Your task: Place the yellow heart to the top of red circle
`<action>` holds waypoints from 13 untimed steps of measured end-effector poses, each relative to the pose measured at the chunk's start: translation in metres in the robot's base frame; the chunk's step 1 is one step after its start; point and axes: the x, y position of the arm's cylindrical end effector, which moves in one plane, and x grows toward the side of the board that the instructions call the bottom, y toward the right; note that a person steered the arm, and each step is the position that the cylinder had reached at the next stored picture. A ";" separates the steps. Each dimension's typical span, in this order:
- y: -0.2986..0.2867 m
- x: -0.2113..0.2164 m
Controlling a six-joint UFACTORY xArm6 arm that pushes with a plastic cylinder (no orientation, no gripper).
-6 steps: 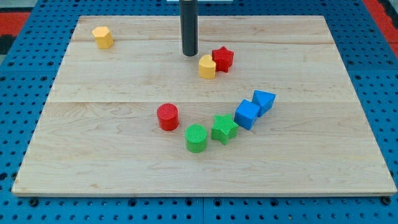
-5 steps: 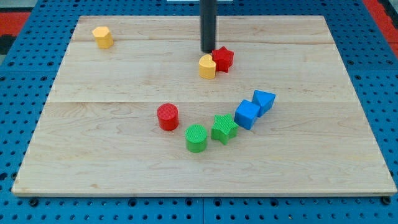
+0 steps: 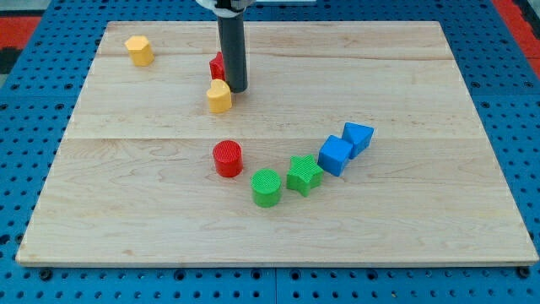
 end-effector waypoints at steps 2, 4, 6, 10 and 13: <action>-0.079 0.002; -0.135 0.025; -0.068 0.021; 0.042 0.059; 0.072 -0.079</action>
